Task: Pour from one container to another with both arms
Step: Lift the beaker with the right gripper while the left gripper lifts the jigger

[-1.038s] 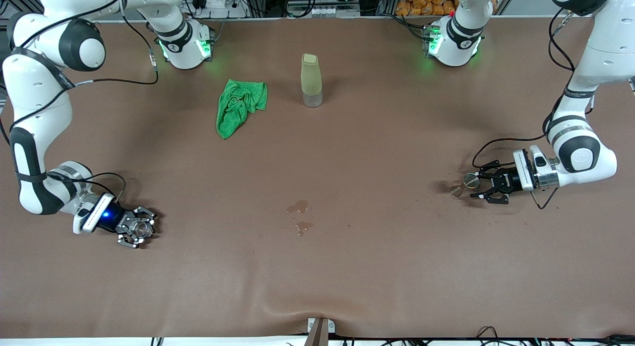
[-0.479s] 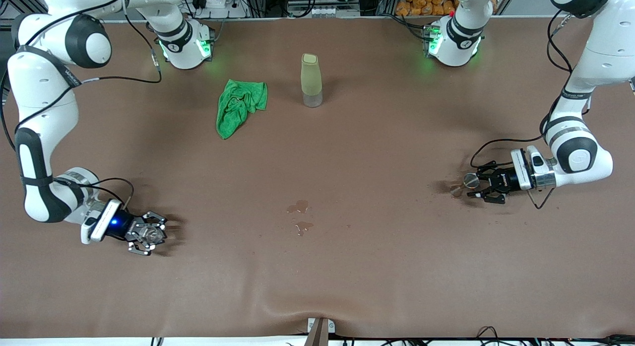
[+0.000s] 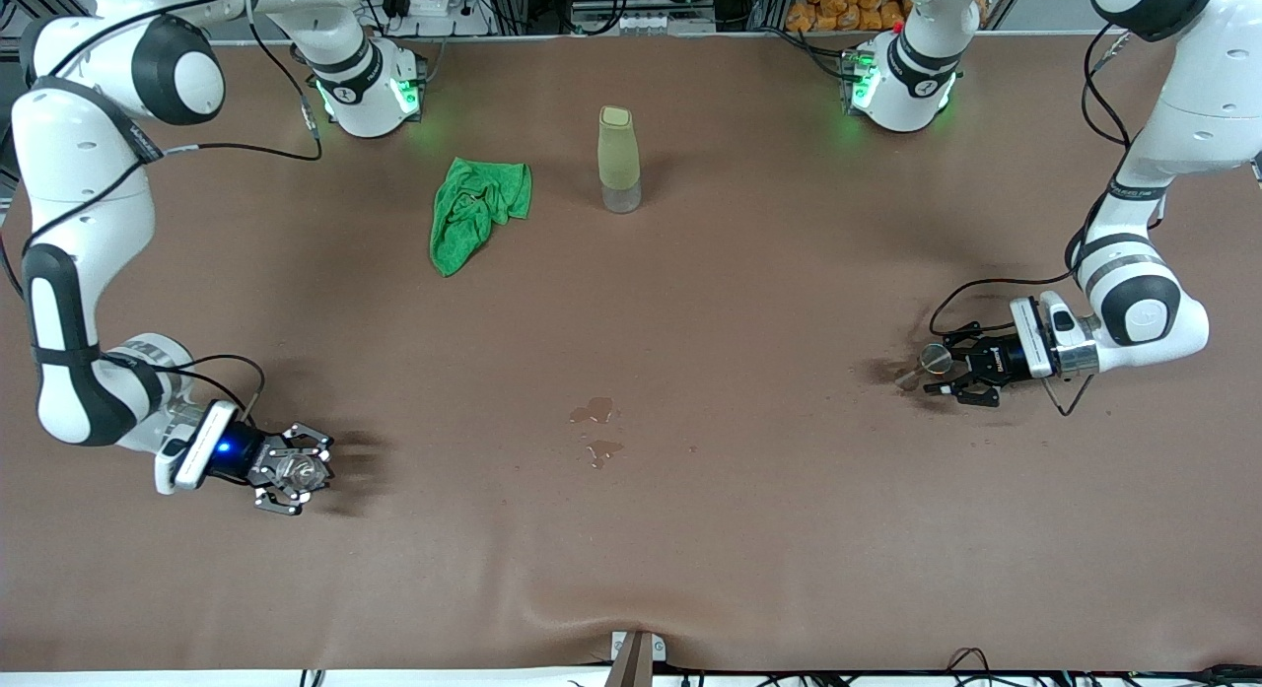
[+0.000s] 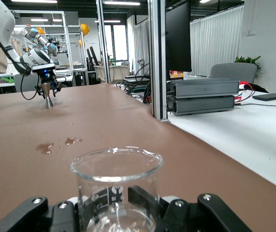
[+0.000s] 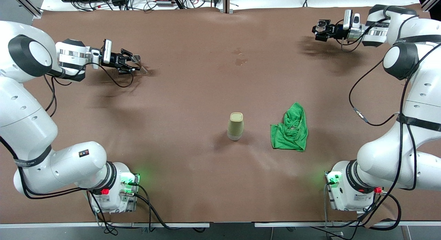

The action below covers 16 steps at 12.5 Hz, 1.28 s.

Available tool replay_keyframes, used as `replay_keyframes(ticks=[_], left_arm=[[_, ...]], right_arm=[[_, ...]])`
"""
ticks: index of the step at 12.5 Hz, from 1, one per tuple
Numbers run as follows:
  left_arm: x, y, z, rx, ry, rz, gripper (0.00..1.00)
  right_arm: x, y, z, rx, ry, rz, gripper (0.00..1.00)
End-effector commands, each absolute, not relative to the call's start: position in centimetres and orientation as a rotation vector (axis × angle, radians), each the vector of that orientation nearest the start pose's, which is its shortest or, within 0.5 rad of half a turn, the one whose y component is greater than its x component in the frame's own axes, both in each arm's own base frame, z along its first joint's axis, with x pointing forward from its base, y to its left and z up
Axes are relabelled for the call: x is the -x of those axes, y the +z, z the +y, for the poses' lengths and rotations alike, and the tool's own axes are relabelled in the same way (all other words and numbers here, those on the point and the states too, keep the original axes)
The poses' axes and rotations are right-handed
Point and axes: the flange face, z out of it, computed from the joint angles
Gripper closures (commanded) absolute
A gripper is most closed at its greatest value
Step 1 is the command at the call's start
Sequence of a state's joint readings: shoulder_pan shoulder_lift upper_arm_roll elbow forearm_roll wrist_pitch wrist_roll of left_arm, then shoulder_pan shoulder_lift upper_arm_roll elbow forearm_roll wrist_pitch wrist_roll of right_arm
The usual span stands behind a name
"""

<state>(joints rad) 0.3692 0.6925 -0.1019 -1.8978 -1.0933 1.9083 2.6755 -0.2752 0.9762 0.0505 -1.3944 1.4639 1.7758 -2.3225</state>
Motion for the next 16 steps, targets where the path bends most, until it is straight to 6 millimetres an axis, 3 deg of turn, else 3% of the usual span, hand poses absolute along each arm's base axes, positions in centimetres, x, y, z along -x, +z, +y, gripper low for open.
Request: replay_keyframes(ticks=[1,6,9,12,16], left_arm=[[-57.3,12.3,8.5,-1.508,1.096,-1.604,0.5],[-57.2,12.0,8.1,-1.501,1.097,-1.598,0.55],[-57.2,11.9,8.0,-1.493,1.104,-1.601,0.63],[-57.2,12.0,7.9,-1.479,1.129,-1.6,0.77],[-56.8,11.3,8.0,-1.467,1.137,-1.56,0.97]], right_arm=[[-70.7,16.8,-6.9,1.606,-1.282,-1.116,1.0],[-71.8,20.9,-4.1,1.598,-1.238,-1.105,1.0],[-72.1,22.2,-2.4,1.587,-1.215,-1.105,1.0],[-72.5,24.7,-0.2,1.588,-1.179,-1.088,1.0],[-72.9,26.4,2.4,1.595,-1.172,-1.107,1.0]])
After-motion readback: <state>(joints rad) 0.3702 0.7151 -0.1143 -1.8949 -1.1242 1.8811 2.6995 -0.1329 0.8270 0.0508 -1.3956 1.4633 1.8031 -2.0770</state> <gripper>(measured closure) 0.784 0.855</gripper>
